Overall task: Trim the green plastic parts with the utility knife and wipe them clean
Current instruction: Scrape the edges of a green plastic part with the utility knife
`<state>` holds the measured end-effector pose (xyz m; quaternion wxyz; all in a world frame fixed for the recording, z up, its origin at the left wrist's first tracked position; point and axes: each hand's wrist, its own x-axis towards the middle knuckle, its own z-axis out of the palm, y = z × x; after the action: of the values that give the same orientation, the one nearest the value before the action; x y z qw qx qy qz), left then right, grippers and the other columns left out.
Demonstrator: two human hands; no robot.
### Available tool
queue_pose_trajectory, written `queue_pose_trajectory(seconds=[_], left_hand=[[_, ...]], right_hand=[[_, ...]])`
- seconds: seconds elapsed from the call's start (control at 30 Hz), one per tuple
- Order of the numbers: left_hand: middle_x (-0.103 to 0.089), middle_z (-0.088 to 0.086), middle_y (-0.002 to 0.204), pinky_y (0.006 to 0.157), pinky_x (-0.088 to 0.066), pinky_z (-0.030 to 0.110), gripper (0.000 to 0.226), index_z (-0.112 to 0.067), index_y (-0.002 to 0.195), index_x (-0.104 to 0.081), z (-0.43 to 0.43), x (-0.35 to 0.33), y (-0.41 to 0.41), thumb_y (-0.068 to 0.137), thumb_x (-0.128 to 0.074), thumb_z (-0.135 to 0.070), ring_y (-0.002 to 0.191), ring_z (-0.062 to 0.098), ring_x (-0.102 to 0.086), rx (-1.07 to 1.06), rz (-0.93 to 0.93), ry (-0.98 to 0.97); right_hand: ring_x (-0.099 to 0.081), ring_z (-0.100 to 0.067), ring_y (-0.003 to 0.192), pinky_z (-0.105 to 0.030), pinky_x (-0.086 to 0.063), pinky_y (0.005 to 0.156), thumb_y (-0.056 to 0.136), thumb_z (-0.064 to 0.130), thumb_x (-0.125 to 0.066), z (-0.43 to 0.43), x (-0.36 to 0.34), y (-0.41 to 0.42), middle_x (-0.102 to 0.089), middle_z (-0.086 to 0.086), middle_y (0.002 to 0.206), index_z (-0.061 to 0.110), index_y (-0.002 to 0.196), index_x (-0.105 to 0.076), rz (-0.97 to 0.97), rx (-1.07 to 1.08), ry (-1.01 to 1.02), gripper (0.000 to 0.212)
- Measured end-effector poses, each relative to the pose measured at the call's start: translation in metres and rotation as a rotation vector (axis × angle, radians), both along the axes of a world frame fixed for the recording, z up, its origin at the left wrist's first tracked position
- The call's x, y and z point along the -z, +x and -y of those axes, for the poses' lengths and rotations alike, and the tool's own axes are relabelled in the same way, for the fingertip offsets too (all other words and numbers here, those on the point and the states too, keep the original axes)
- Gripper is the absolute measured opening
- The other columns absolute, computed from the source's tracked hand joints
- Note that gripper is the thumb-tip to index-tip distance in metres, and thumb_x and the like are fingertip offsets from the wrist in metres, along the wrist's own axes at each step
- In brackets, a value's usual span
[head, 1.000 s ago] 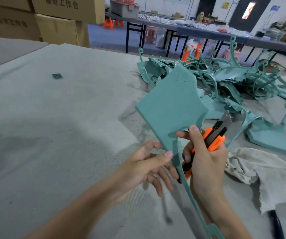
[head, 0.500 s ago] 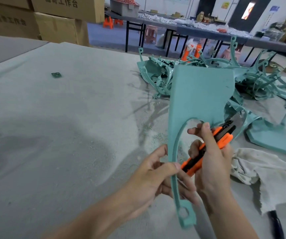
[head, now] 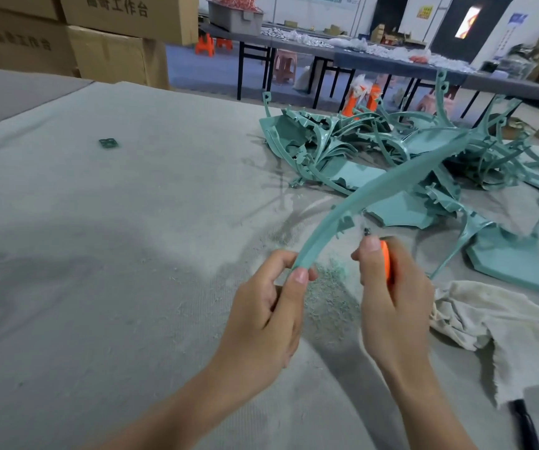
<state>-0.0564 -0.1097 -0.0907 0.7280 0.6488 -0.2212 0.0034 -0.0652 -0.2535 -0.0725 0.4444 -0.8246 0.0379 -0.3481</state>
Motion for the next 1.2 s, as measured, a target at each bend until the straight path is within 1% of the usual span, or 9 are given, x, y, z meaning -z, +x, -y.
queue_pose_trajectory(seconds=[0.1, 0.2, 0.37, 0.6, 0.77, 0.87, 0.97, 1.1, 1.2], left_hand=[[-0.036, -0.003, 0.039, 0.033, -0.025, 0.027, 0.019, -0.041, 0.092, -0.054, -0.001, 0.002, -0.002, 0.093, -0.040, -0.053, 0.030, 0.007, -0.029, -0.062, 0.063, 0.089], [-0.038, -0.002, 0.040, 0.034, -0.024, 0.032, 0.020, -0.039, 0.094, -0.052, 0.000, 0.005, -0.005, 0.093, -0.038, -0.054, 0.032, 0.007, -0.030, -0.144, 0.157, 0.204], [-0.040, -0.006, 0.042, 0.036, -0.021, 0.022, 0.017, -0.037, 0.092, -0.047, 0.002, 0.005, -0.009, 0.094, -0.037, -0.050, 0.033, 0.004, -0.029, -0.210, 0.239, 0.317], [-0.039, -0.003, 0.042, 0.035, -0.026, 0.035, 0.017, -0.040, 0.089, -0.046, 0.003, 0.004, -0.009, 0.093, -0.036, -0.053, 0.033, 0.014, -0.030, -0.239, 0.247, 0.325], [-0.039, -0.005, 0.043, 0.036, -0.026, 0.033, 0.014, -0.038, 0.089, -0.044, 0.003, 0.003, -0.009, 0.094, -0.036, -0.050, 0.033, 0.012, -0.030, -0.264, 0.288, 0.359], [-0.040, 0.000, 0.046, 0.034, -0.027, 0.035, 0.014, -0.039, 0.089, -0.043, 0.003, 0.003, -0.009, 0.093, -0.036, -0.050, 0.033, 0.017, -0.031, -0.258, 0.287, 0.355], [-0.038, -0.004, 0.043, 0.034, -0.023, 0.028, 0.015, -0.036, 0.088, -0.043, 0.003, 0.004, -0.008, 0.094, -0.036, -0.048, 0.033, 0.009, -0.028, -0.278, 0.295, 0.355], [-0.038, -0.007, 0.044, 0.035, -0.019, 0.018, 0.012, -0.036, 0.089, -0.042, 0.002, 0.001, -0.007, 0.095, -0.037, -0.045, 0.033, 0.005, -0.028, -0.303, 0.320, 0.382], [-0.037, -0.005, 0.045, 0.036, -0.019, 0.018, 0.013, -0.036, 0.088, -0.041, 0.000, 0.001, -0.006, 0.095, -0.036, -0.045, 0.033, 0.006, -0.029, -0.311, 0.332, 0.407]], right_hand=[[-0.035, -0.006, 0.051, -0.021, -0.023, 0.053, 0.096, 0.067, -0.035, -0.003, -0.002, -0.001, -0.034, 0.012, 0.056, 0.025, 0.072, -0.037, 0.085, 0.102, -0.201, 0.049], [-0.035, -0.006, 0.056, -0.018, -0.023, 0.055, 0.095, 0.060, -0.045, -0.002, -0.002, 0.000, -0.034, 0.017, 0.061, 0.025, 0.076, -0.039, 0.149, 0.177, -0.284, 0.040], [-0.036, -0.006, 0.057, -0.021, -0.024, 0.054, 0.095, 0.059, -0.046, 0.001, -0.003, 0.002, -0.035, 0.016, 0.060, 0.025, 0.075, -0.041, 0.162, 0.235, -0.286, 0.040], [-0.037, -0.015, 0.054, -0.029, -0.024, 0.052, 0.095, 0.056, -0.049, 0.003, -0.005, 0.002, -0.035, 0.012, 0.057, 0.025, 0.073, -0.040, 0.146, 0.245, -0.294, 0.039], [-0.037, -0.014, 0.050, -0.029, -0.024, 0.051, 0.095, 0.059, -0.046, 0.007, -0.004, 0.003, -0.035, 0.010, 0.055, 0.026, 0.071, -0.038, 0.104, 0.254, -0.274, 0.043], [-0.038, -0.012, 0.049, -0.031, -0.029, 0.050, 0.096, 0.061, -0.044, 0.017, -0.006, 0.006, -0.038, 0.008, 0.054, 0.025, 0.070, -0.041, 0.082, 0.269, -0.194, 0.045], [-0.043, -0.016, 0.050, -0.034, -0.035, 0.050, 0.095, 0.061, -0.045, 0.016, -0.005, 0.005, -0.044, 0.008, 0.056, 0.022, 0.072, -0.047, 0.079, 0.240, -0.218, 0.045], [-0.038, -0.013, 0.050, -0.028, -0.026, 0.053, 0.093, 0.060, -0.050, 0.008, -0.006, 0.003, -0.033, 0.013, 0.054, 0.030, 0.072, -0.042, 0.094, 0.236, -0.273, 0.037], [-0.036, -0.009, 0.047, -0.028, -0.026, 0.052, 0.094, 0.059, -0.050, 0.012, -0.008, 0.003, -0.031, 0.010, 0.050, 0.030, 0.069, -0.041, 0.105, 0.226, -0.237, 0.039]])
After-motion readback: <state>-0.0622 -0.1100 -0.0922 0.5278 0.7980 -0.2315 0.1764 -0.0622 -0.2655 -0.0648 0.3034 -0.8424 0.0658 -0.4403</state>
